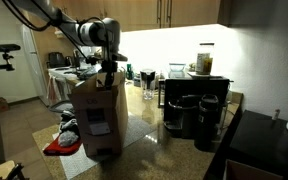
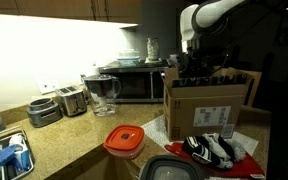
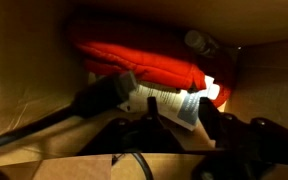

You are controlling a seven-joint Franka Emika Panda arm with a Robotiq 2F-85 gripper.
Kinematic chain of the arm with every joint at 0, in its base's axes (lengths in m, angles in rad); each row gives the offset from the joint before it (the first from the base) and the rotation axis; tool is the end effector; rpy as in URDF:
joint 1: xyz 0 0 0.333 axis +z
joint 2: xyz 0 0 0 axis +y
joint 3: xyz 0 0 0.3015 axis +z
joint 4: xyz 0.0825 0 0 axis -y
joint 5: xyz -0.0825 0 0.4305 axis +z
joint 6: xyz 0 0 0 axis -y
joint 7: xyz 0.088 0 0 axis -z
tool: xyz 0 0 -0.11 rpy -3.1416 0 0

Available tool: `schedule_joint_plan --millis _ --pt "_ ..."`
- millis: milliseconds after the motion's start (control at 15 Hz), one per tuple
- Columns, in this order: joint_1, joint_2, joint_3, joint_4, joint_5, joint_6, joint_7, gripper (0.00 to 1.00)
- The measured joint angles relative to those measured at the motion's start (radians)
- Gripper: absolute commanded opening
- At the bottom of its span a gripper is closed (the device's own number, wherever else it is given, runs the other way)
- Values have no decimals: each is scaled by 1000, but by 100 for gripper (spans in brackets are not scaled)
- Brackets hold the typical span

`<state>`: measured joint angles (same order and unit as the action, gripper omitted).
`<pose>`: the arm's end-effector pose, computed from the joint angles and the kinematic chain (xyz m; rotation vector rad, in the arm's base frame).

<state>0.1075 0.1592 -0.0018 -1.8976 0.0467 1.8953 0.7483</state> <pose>0.6138 0.0687 0.3668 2.9351 -1.0071 -0.2560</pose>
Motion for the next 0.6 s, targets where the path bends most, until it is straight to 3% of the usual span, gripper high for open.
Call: schedule_joint_plan --millis 267,600 --pt "-3 44 -7 -7 0 34 138 99" --pt "-13 116 -23 -5 23 46 221 100"
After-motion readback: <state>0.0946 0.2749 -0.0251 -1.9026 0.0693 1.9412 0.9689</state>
